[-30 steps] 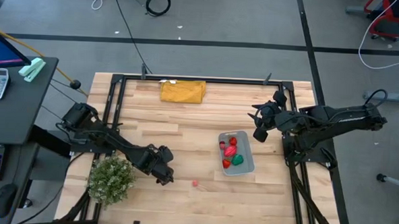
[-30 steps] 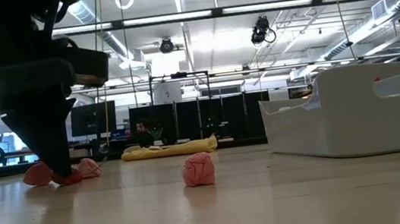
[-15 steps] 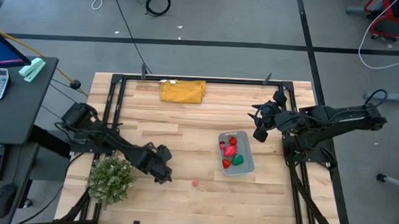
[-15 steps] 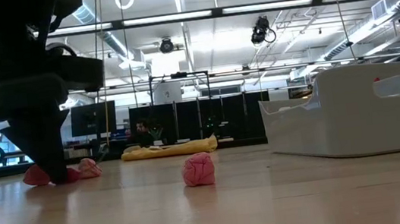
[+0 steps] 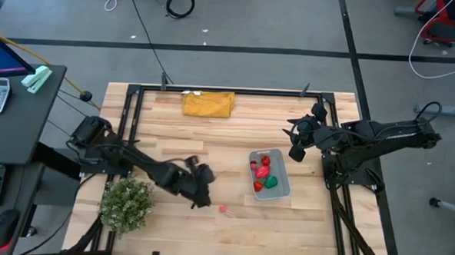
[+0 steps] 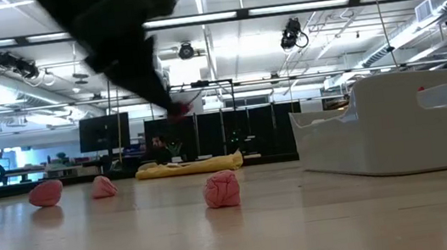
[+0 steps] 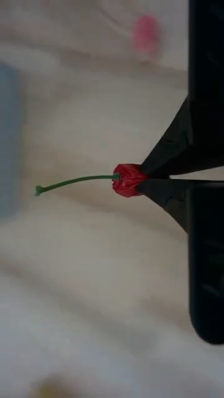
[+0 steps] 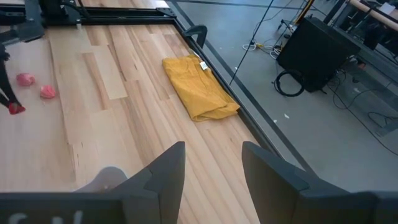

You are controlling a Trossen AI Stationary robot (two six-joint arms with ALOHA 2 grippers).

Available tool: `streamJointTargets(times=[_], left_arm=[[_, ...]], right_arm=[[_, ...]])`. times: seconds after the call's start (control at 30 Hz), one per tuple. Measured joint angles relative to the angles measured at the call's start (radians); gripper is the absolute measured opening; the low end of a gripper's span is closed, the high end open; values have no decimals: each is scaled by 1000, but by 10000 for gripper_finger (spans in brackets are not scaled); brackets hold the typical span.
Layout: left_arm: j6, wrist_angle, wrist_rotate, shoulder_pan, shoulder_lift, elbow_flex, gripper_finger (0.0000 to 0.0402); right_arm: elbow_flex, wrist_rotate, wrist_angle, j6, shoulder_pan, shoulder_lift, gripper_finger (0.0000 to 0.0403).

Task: Pick and placing Produce into tupperware
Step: Put the red cherry into the gray bin

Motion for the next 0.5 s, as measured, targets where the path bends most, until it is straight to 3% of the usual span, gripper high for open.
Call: streamJointTargets(times=[0.1, 0.27, 0.37, 0.5], left_arm=[[247, 99, -27, 61, -1, 32, 8], [505, 445, -11, 194, 4, 29, 10], [567, 677, 94, 269, 35, 31, 12], [570, 968, 326, 328, 127, 42, 7]], right_arm=[[0, 0, 0, 0, 0, 0, 168], [0, 0, 0, -1, 0, 0, 168], [0, 0, 0, -1, 0, 0, 168], [0, 1, 1, -1, 0, 0, 168]])
